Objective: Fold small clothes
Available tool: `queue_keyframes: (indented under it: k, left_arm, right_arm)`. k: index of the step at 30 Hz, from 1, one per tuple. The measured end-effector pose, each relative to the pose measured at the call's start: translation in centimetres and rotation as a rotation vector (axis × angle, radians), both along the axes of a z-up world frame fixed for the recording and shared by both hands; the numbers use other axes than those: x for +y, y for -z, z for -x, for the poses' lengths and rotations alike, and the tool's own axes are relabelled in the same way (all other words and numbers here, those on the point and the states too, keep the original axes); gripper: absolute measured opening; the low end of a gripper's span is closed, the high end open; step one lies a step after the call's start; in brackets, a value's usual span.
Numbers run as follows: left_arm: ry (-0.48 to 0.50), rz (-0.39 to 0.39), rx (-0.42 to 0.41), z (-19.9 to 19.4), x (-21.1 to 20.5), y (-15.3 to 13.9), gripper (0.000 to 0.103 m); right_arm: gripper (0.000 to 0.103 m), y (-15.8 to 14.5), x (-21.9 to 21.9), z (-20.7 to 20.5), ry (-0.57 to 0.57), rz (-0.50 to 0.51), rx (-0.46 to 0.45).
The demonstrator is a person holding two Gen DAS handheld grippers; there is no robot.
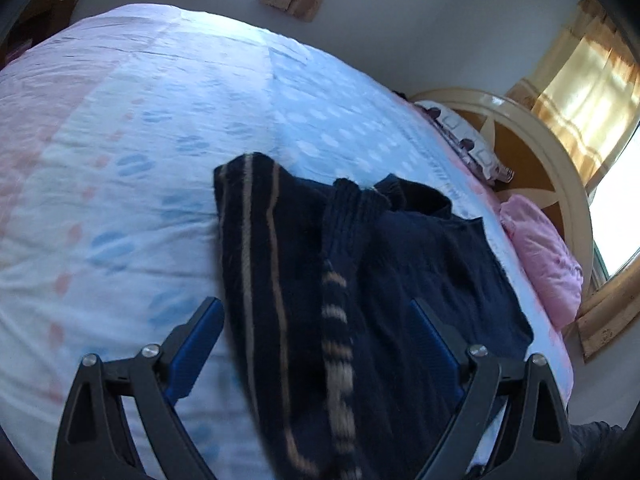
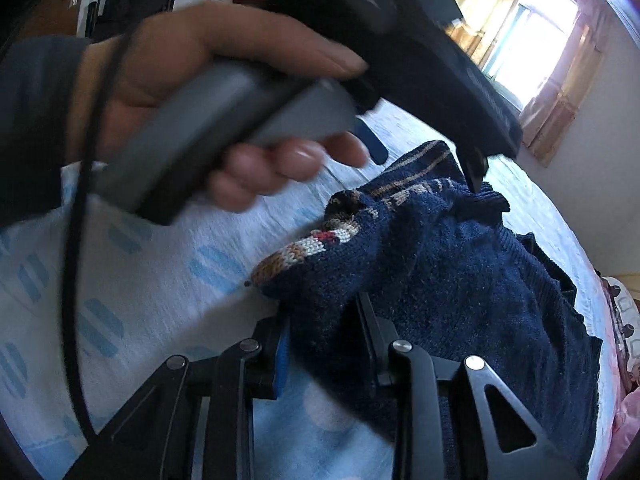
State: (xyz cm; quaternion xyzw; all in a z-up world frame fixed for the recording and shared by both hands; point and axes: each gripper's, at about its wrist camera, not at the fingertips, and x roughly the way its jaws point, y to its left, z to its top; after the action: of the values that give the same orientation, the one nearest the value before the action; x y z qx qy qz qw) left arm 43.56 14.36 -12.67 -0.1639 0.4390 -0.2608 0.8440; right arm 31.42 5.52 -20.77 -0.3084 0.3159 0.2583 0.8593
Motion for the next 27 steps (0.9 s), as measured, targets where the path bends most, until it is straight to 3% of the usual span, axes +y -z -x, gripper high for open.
queue_keyframes:
  k: [4,6,7,9,11,13,18,27]
  left_arm:
    - [0.019,-0.06,0.011,-0.9,-0.8,0.7,0.094]
    - [0.013,-0.048,0.029,-1.4,-0.7,1.2,0.092]
    - [0.004,-0.05,0.021,-1.5,-0.7,1.2,0.087]
    - [-0.001,-0.036,0.019,-1.7,-0.4,1.2,0.067]
    - [-0.008,-0.027,0.032,-1.9,-0.1,1.4,0.029]
    - [0.0,0.028,0.05,-2.2,0.3,1.4,0.02]
    - [-0.016,0.01,0.033,-1.6,-0.2,-0.2,0.017]
    - [-0.074,0.09,-0.017,-0.6,-0.8,-2.7,0.016]
  right_arm:
    - [0.029,0.1,0.0,0.0,0.0,-0.004,-0.002]
    - [0.029,0.1,0.1,0.0,0.0,-0.001,-0.006]
    - [0.029,0.1,0.1,0.1,0.0,0.001,-0.009]
    - [0.028,0.1,0.1,0.2,-0.002,0.0,-0.011]
    - [0.024,-0.1,0.0,0.3,-0.004,-0.006,-0.011]
    - [0.017,-0.5,-0.1,0.5,-0.004,-0.017,-0.008]
    - [0.014,-2.3,-1.4,0.4,0.001,-0.064,-0.002]
    - [0.013,-5.3,-4.9,1.2,0.053,-0.131,-0.061]
